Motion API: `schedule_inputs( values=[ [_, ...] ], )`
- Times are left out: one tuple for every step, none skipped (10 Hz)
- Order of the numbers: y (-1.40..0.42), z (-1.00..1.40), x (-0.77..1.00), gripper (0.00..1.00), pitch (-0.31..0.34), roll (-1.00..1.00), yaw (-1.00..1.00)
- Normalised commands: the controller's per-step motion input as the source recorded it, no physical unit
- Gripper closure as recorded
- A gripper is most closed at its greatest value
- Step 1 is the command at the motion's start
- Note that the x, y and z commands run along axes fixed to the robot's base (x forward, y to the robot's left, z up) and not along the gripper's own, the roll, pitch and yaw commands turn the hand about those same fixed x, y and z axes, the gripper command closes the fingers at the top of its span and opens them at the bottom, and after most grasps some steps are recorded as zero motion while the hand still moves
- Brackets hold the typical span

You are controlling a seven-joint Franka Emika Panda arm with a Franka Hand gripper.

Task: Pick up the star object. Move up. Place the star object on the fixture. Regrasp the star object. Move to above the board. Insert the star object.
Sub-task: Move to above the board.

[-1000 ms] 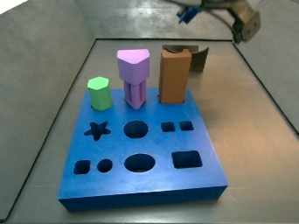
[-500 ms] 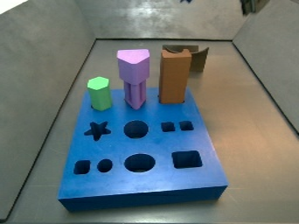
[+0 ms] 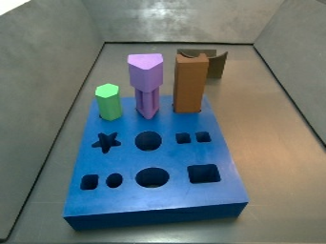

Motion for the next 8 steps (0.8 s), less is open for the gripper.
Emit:
schedule_inputs(
  values=[
    [-1.00, 0.32, -0.52, 1.00, -0.048, -1.00, -0.10],
    [-1.00, 0.33, -0.53, 1.00, -0.041, -1.00, -0.11],
    [-1.00, 0.33, -0.53, 1.00, -0.035, -1.00, -0.11],
    [-1.00, 0.33, -0.55, 1.00, -0.028, -1.00, -0.12],
    [-1.00, 0.33, -0.58, 1.00, -0.024, -1.00, -0.12],
    [-1.00, 0.34, -0.59, 1.00, -0.026, -1.00, -0.12],
    [-0.64, 0.21, -0.41, 1.00, -0.025, -1.00, -0.12],
    [-0.46, 0.14, -0.31, 1.00, -0.021, -1.00, -0.12]
  ],
)
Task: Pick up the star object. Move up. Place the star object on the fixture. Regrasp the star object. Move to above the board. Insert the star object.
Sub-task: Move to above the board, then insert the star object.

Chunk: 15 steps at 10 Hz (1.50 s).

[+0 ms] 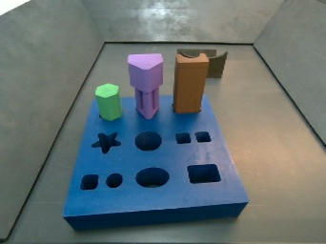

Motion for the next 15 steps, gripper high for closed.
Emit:
schedule_inputs(
  values=[
    [-0.15, 0.05, -0.14, 1.00, -0.010, -0.86, -0.08],
    [-0.08, 0.03, -0.09, 1.00, -0.014, -0.71, -0.06],
    [-0.03, 0.01, -0.06, 1.00, -0.016, -0.43, -0.03],
    [-0.02, 0.01, -0.05, 1.00, -0.015, -0.28, -0.02],
    [0.00, 0.00, 0.00, 1.00, -0.011, 0.00, 0.00],
    [0.00, 0.00, 0.00, 1.00, 0.000, -0.01, 0.00],
    [-0.19, -0.08, 0.00, 1.00, -0.007, -0.01, 0.02],
    [-0.28, -0.14, -0.25, 1.00, -0.069, -0.05, 0.07],
    [-0.49, -0.21, -0.34, 1.00, -0.101, -0.07, 0.00],
    [-0.54, -0.35, -0.32, 1.00, -0.099, -0.09, -0.04],
    [-0.47, -0.53, -0.34, 1.00, -0.096, -0.15, -0.18],
    [-0.47, -0.75, -0.22, 1.00, -0.071, -0.15, -0.26],
    [-0.47, -0.73, -0.16, 1.00, -0.076, -0.17, -0.31],
    [-0.38, -0.70, -0.08, 1.00, -0.037, -0.20, -0.41],
    [-0.27, -0.63, -0.14, 1.00, -0.027, -0.22, -0.57]
  ],
)
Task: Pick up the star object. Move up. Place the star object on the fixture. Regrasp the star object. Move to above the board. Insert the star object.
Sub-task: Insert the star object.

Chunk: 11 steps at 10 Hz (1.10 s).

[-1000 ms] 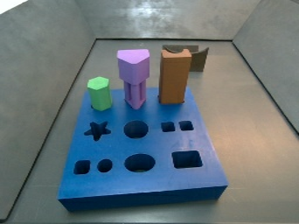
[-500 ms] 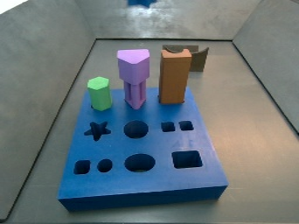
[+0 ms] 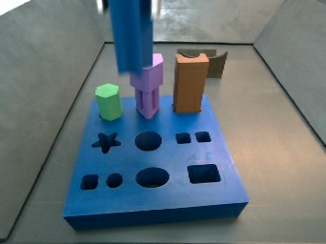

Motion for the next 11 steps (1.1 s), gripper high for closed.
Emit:
schedule_inputs(
  values=[
    [-0.21, -0.59, -0.17, 1.00, -0.027, -0.23, -0.64],
    [0.00, -0.69, -0.31, 1.00, 0.000, -0.22, -0.64],
    [0.00, -0.71, -0.41, 1.00, 0.000, -0.22, -0.64],
    [-0.01, -0.63, -0.34, 1.00, -0.021, -0.25, -0.60],
    [-0.01, -0.51, -0.23, 1.00, -0.080, -0.30, -0.53],
    [-0.02, -0.45, -0.07, 1.00, -0.104, -0.32, -0.41],
    [0.00, -0.43, 0.00, 1.00, -0.094, -0.34, -0.26],
    [0.00, -0.56, 0.00, 1.00, -0.030, -0.29, -0.07],
    [0.00, -0.71, -0.07, 1.00, -0.013, -0.21, -0.01],
    [0.00, -0.42, -0.15, 1.00, 0.000, -0.05, 0.00],
    [0.00, -0.16, -0.05, 1.00, 0.010, 0.00, 0.00]
  ],
)
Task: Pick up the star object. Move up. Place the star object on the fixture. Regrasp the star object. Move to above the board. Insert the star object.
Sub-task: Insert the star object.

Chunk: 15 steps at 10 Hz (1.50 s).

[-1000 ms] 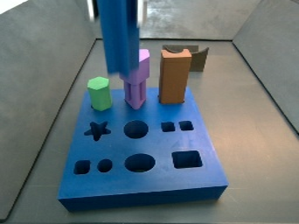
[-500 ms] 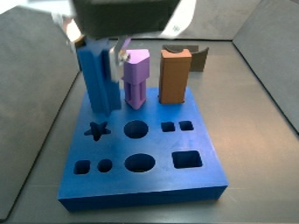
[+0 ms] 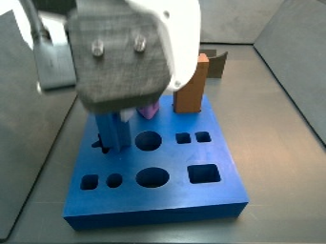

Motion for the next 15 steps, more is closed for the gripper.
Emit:
schedule_inputs(
  values=[
    [0.00, 0.00, 0.00, 1.00, 0.040, 0.00, 0.00],
    [0.00, 0.00, -0.02, 1.00, 0.029, 0.00, 0.00],
    [0.00, 0.02, -0.05, 1.00, 0.026, 0.06, 0.03],
    [0.01, 0.00, -0.17, 1.00, 0.000, 0.11, 0.14],
    [0.00, 0.00, -0.27, 1.00, 0.000, 0.12, 0.14],
    [0.00, 0.00, -0.36, 1.00, 0.000, 0.11, 0.11],
    [0.00, -0.02, -0.28, 1.00, 0.000, 0.07, 0.10],
    [0.00, -0.17, -0.09, 1.00, 0.000, 0.03, 0.01],
    [0.00, -0.24, 0.00, 1.00, 0.020, 0.00, 0.00],
    [-0.01, -0.32, 0.20, 1.00, 0.083, 0.00, -0.09],
    [-0.01, -0.40, 0.23, 1.00, 0.099, -0.01, -0.16],
    [-0.04, -0.46, 0.18, 1.00, 0.084, -0.02, -0.20],
    [-0.07, -0.59, 0.18, 1.00, 0.107, 0.00, -0.26],
    [-0.07, -0.82, 0.13, 1.00, 0.049, -0.05, -0.24],
    [-0.09, -1.00, 0.08, 1.00, 0.000, -0.01, -0.25]
  ],
)
